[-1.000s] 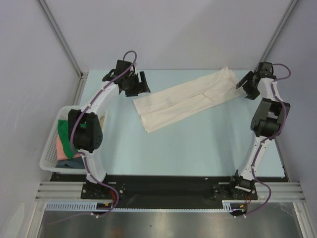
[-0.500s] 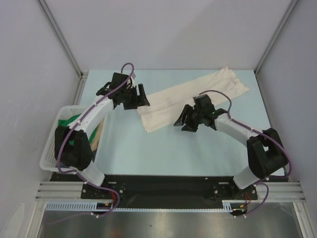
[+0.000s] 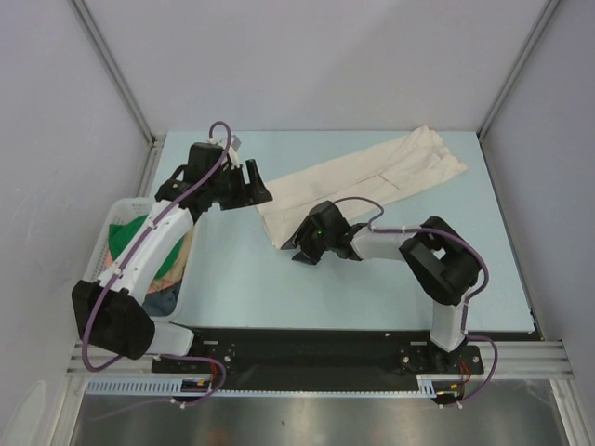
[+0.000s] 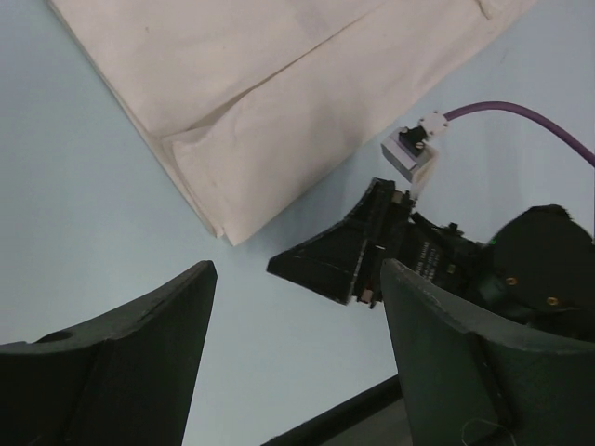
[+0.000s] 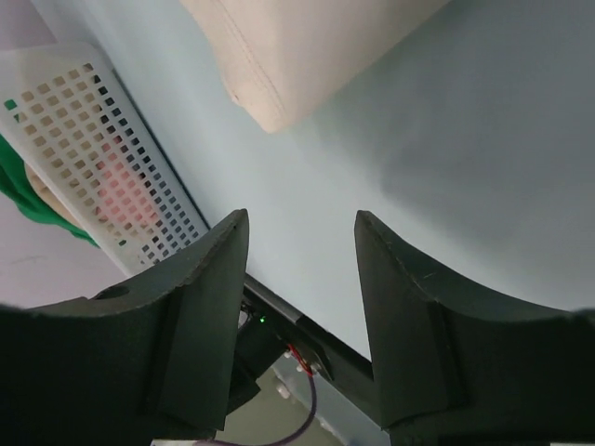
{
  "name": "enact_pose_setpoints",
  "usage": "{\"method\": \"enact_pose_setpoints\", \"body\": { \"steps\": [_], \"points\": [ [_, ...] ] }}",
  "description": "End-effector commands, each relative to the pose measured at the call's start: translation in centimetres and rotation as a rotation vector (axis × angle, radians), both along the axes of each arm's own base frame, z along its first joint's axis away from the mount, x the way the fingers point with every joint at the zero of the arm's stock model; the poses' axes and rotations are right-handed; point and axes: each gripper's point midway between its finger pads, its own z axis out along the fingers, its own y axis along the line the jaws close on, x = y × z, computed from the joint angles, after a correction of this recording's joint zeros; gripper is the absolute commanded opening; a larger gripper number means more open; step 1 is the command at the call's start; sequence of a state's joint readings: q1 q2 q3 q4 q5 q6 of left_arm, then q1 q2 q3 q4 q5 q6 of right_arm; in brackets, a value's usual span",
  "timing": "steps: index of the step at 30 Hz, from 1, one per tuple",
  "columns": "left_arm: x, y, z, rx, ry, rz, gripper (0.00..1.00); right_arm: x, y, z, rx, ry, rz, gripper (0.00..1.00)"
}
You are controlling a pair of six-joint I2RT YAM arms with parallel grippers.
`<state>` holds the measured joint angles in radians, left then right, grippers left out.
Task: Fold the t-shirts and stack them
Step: Fold the tshirt
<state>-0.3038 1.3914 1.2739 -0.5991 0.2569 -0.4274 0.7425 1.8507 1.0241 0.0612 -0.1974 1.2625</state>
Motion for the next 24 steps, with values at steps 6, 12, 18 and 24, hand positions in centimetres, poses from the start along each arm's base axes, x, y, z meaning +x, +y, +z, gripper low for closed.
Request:
{"method": "enact_pose_setpoints", "body": {
  "steps": [6,12,18,24],
  "points": [
    [-3.1,1.6,2.1,0.008,-0.065,0.006,0.77,1.7,3.7,-2.8,0.031,0.044,-0.203,0.53],
    [-4.1,2.6,2.2,-0.008,-0.079,0.024,0.78,3.3,2.3,-4.7,-0.005,0.059,-0.308,0.52],
    [-4.3,3.9,1.6,-0.011,-0.073,0.043,0.78,3.8,2.0,-6.7,-0.013,0.131,-0.388,0.49],
    [-3.9,4.4,1.6,-0.021,-0.071,0.05,0.78,3.8,2.2,-7.2,-0.005,0.166,-0.428,0.3]
  ]
}}
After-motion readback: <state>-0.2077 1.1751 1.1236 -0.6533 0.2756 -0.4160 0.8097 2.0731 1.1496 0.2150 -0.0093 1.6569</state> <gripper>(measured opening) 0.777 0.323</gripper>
